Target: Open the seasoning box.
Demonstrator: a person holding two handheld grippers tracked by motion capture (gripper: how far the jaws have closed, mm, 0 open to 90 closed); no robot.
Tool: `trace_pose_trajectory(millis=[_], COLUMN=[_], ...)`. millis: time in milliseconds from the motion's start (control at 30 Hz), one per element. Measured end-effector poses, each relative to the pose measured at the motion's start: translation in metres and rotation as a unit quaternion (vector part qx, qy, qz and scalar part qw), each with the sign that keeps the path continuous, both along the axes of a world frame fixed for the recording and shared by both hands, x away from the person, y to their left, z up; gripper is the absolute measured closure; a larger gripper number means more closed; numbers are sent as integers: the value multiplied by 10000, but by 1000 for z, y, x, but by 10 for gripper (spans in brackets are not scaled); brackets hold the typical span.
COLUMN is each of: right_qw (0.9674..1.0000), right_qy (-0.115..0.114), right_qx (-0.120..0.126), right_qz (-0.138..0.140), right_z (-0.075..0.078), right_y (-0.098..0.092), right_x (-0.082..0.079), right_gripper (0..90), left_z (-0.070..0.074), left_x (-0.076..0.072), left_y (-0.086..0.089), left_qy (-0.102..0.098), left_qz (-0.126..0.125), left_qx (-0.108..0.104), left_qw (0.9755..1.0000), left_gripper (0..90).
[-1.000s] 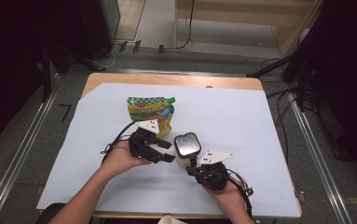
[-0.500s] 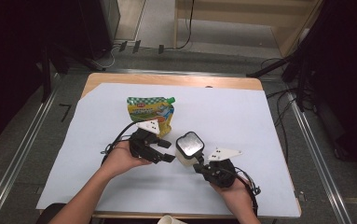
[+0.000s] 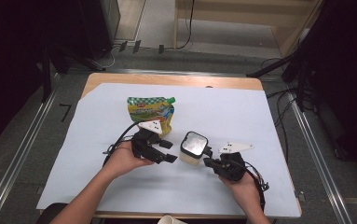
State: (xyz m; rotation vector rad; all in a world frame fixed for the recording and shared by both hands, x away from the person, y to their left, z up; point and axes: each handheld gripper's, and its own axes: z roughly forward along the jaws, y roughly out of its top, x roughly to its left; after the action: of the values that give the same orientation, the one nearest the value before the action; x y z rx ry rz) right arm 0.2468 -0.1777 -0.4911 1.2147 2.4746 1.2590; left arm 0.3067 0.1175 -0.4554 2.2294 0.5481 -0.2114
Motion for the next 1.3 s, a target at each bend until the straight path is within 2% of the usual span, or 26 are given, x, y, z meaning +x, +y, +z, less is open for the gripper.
trace_pose_trajectory(millis=[67,167,267,300,433,733,767,800,833,933,1000,1033,1067,1100,1300], right_qw=[10000,9999,9999,9999,9997,9996,9995,9995,9995,9995,9994,9988,9988,9982,9981], right_qy=[13,23,15,47,94,92,106,106,58,-40,-58,-61,-61,-12,1], right_qx=[10,-16,-41,-59,-42,-11,-7,-7,-48,-48,-53,-20,-20,52,20], right_qz=[-38,-98,-104,-142,-211,-259,-281,-281,-294,-305,-328,-476,-476,-600,-610], right_z=[0,0,-1,-2,-4,-4,-4,-4,-3,5,7,9,9,9,7], right_y=[-3,-8,-11,-14,-20,-27,-28,-28,-29,-35,-38,-45,-45,-50,-45], right_x=[3,8,12,17,26,39,40,40,39,35,34,35,35,38,46], right_gripper=[900,900,900,900,900,900,900,900,900,900,900,900,900,900,900], left_z=[-1,-1,-3,-3,-3,-5,-6,-6,-6,-4,-3,-2,-2,-3,-5], left_x=[0,-1,-2,-2,-2,0,2,2,4,4,5,6,6,9,9], left_y=[-1,-4,-6,-9,-12,-20,-21,-21,-24,-29,-30,-33,-33,-36,-45], left_qy=[48,-97,-111,-210,-293,-305,-221,-221,-149,-299,-342,-381,-381,-386,-553], left_qz=[-13,-6,-2,-25,-16,76,120,120,102,106,132,160,160,131,85], left_qx=[3,8,-33,-40,-92,-172,-243,-243,-182,-101,-128,-133,-133,-98,15], left_qw=[10000,10000,9999,9998,9995,9994,9994,9994,9997,9994,9992,9991,9991,9991,9984], left_gripper=[404,397,388,383,344,282,275,268,266,232,206,197,189,184,168])
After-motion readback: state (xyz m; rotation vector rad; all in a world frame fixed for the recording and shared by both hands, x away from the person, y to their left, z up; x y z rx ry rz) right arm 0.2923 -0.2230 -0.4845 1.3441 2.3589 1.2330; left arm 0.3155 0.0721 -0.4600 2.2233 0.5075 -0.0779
